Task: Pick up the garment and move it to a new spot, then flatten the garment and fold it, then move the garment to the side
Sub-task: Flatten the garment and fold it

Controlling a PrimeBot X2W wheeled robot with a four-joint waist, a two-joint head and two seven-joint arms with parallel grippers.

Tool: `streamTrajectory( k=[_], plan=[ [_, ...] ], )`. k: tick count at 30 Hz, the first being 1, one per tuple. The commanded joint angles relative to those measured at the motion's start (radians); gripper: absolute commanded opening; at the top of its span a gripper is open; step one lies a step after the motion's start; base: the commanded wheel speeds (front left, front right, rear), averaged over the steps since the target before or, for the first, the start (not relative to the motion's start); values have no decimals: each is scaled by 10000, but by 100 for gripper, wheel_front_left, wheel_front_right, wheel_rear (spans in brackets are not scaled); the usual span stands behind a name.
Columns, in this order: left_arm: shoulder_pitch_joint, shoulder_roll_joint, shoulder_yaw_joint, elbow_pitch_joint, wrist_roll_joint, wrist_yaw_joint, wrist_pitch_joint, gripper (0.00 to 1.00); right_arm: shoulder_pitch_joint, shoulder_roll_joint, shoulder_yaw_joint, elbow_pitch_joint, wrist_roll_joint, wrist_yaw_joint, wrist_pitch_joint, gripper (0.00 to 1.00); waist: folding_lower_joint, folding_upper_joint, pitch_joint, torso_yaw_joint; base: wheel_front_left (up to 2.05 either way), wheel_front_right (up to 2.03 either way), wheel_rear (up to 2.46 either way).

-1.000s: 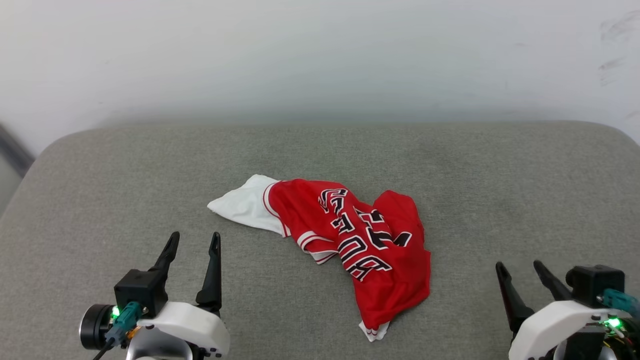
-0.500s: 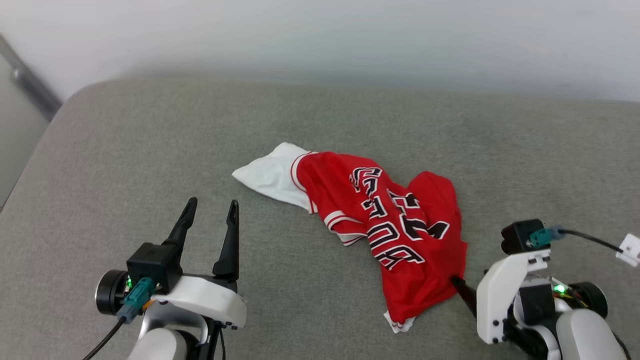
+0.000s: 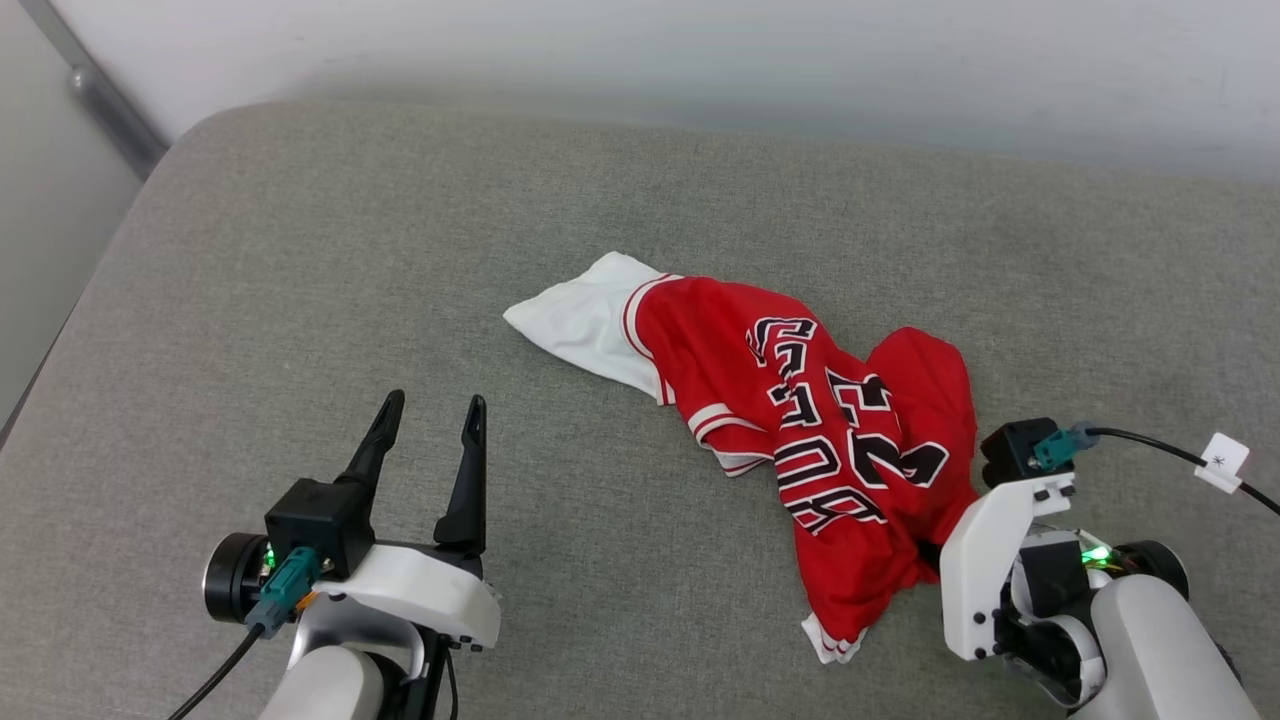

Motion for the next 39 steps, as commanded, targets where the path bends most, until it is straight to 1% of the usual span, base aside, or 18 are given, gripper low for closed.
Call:
streamTrajectory(
  k=[1, 7, 10, 12, 17, 20, 23, 27, 28, 29, 30, 31, 34, 35, 36, 37, 38, 39],
  plan=[
    [-21, -36, 8, 25, -36, 38, -68, 100, 33, -14, 153, 199, 80, -5, -89, 0, -1, -1, -26, -12, 0, 0, 0],
    [-67, -87, -50, 139, -109, -35, -140, 100, -1028, -593, 302, -436, 38, -5, -1154, 0, -1, -1, -122, -54, 0, 0, 0],
    [-195, -118, -107, 142, -121, -75, -158, 100, -1894, -866, 368, -537, -190, -5, -1517, 0, -1, -1, -25, 0, 0, 0, 0],
    [-306, -181, -187, 141, -105, -87, -197, 100, -2602, -1052, 438, -386, -357, -5, -1681, 0, -1, -1, 122, 86, 0, 0, 0],
    [-624, -397, -386, 274, -108, -255, -328, 100, -4254, -1329, 766, 546, -533, -5, -2147, 0, -1, -1, 545, 505, 0, 0, 0],
    [-809, -523, -502, 403, -126, -326, -405, 100, -4972, -1326, 1250, 1310, -413, -5, -2532, 0, -1, -1, 823, 769, 0, 0, 0],
    [-936, -658, -586, 545, -138, -397, -465, 100, -5384, -1140, 1763, 2220, -92, -3, -2993, 0, -1, -1, 1031, 930, 0, 0, 0],
    [-1065, -722, -618, 721, -135, -442, -557, 100, -5472, -848, 2346, 3414, 274, -5, -3681, 0, -1, -1, 1108, 995, 0, 0, 0],
    [-1079, -722, -629, 762, -133, -438, -573, 100, -5419, -802, 2446, 3709, 367, -5, -3849, 5, -1, -1, 1098, 986, 0, 0, 0],
    [-1072, -709, -628, 792, -129, -439, -588, 100, -5365, -768, 2559, 3918, 439, -5, -4021, 30, -1, -1, 1071, 963, 0, 0, 0],
    [-1072, -709, -628, 792, -129, -439, -588, 100, -5365, -768, 2559, 3918, 439, -5, -4021, 30, -1, -1, 1071, 963, 0, 0, 0],
    [-1052, -660, -624, 865, -108, -432, -594, 100, -5313, -655, 2650, 4194, 614, -5, -4594, 100, -1, -1, 983, 871, 0, 0, 0],
    [-973, -588, -597, 902, -115, -386, -606, 100, -5200, -557, 2536, 4215, 652, -5, -5918, 100, -1, -1, 768, 650, 0, 0, 0],
    [-803, -515, -562, 934, -140, -314, -600, 100, -4910, -424, 2370, 4056, 707, -5, -7160, 100, -1, -1, 453, 372, 0, 0, 0],
    [-753, -489, -555, 932, -159, -294, -592, 100, -4793, -398, 2285, 3979, 754, -5, -7477, 100, -1, -1, 330, 283, 0, 0, 0],
    [-753, -489, -555, 932, -159, -294, -592, 100, -4793, -398, 2285, 3979, 754, -5, -7477, 100, -1, -1, 330, 283, 0, 0, 0],
    [-607, -449, -522, 903, -197, -220, -553, 100, -4521, -370, 2157, 3773, 767, -5, -7962, 100, -1, -1, 82, 89, 0, 0, 0],
    [-607, -449, -522, 903, -197, -220, -553, 100, -4521, -370, 2157, 3773, 767, -5, -7962, 100, -1, -1, 82, 89, 0, 0, 0]
  ],
)
